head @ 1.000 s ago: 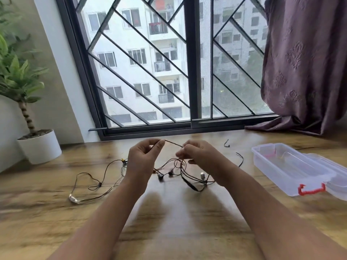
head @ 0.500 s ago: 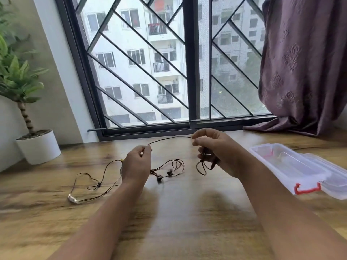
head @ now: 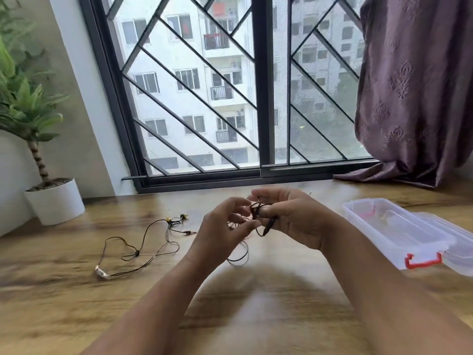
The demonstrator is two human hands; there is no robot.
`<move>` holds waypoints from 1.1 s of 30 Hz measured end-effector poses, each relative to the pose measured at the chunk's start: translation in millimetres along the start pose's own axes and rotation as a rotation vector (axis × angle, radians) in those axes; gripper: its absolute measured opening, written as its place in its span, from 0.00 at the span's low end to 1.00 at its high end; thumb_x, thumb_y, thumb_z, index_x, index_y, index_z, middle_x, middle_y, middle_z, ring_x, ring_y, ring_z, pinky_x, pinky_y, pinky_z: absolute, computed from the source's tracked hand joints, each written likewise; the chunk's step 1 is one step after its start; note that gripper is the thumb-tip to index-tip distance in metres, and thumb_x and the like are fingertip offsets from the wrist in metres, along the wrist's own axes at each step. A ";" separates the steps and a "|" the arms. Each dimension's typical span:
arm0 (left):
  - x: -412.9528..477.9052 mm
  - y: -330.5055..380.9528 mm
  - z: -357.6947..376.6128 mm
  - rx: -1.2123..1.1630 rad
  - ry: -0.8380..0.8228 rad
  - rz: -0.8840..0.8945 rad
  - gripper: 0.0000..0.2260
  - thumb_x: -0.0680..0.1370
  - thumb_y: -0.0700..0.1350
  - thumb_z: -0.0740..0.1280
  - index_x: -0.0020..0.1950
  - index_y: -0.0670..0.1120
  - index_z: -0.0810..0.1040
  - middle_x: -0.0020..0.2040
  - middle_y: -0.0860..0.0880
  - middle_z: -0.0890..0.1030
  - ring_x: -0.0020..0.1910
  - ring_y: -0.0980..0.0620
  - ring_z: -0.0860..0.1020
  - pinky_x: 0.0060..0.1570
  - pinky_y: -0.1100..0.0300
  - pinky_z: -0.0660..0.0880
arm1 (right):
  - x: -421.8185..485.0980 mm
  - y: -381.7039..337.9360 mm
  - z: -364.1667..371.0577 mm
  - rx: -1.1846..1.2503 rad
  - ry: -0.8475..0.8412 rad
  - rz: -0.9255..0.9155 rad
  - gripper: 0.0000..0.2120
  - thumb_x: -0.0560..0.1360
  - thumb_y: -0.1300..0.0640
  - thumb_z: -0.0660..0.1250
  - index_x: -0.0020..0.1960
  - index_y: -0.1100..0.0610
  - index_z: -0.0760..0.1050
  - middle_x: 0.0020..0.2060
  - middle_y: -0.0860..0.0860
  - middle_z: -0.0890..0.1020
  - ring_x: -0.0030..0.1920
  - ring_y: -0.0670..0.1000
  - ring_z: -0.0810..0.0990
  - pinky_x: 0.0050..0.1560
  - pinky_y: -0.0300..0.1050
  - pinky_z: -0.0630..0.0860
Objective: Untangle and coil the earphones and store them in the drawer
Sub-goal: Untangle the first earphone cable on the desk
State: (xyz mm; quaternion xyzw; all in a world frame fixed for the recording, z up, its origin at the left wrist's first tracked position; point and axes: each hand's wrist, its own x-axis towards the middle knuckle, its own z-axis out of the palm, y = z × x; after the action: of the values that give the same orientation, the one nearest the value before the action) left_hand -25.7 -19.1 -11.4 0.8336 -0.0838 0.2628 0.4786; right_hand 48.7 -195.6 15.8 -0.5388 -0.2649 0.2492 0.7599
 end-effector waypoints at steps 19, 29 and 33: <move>-0.2 8.1 -0.9 -0.521 -0.028 -0.372 0.06 0.82 0.42 0.66 0.56 0.41 0.74 0.38 0.45 0.84 0.31 0.50 0.82 0.27 0.62 0.75 | 0.4 1.9 3.8 -0.372 0.270 -0.044 0.02 0.75 0.58 0.74 0.48 0.54 0.85 0.43 0.50 0.88 0.36 0.41 0.84 0.27 0.33 0.69; -4.7 9.9 -0.1 -0.444 -0.350 -0.407 0.10 0.81 0.44 0.66 0.56 0.40 0.82 0.45 0.44 0.86 0.33 0.57 0.73 0.33 0.64 0.66 | 0.5 -2.9 1.8 -0.360 0.458 -0.091 0.04 0.78 0.58 0.70 0.51 0.54 0.84 0.41 0.47 0.87 0.32 0.43 0.75 0.25 0.35 0.66; -6.8 7.4 -0.6 -0.323 -0.363 -0.349 0.08 0.78 0.45 0.71 0.55 0.44 0.84 0.43 0.50 0.85 0.38 0.59 0.77 0.36 0.67 0.69 | 2.0 -4.6 -0.6 -0.357 0.531 -0.188 0.04 0.79 0.56 0.69 0.52 0.51 0.83 0.36 0.39 0.85 0.31 0.37 0.79 0.34 0.39 0.71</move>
State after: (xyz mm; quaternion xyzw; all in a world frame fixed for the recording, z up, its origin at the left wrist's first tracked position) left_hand -34.5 -23.3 -9.1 0.7817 -0.0642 0.0061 0.6204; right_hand 51.0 -196.0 20.3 -0.6827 -0.1453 -0.0214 0.7157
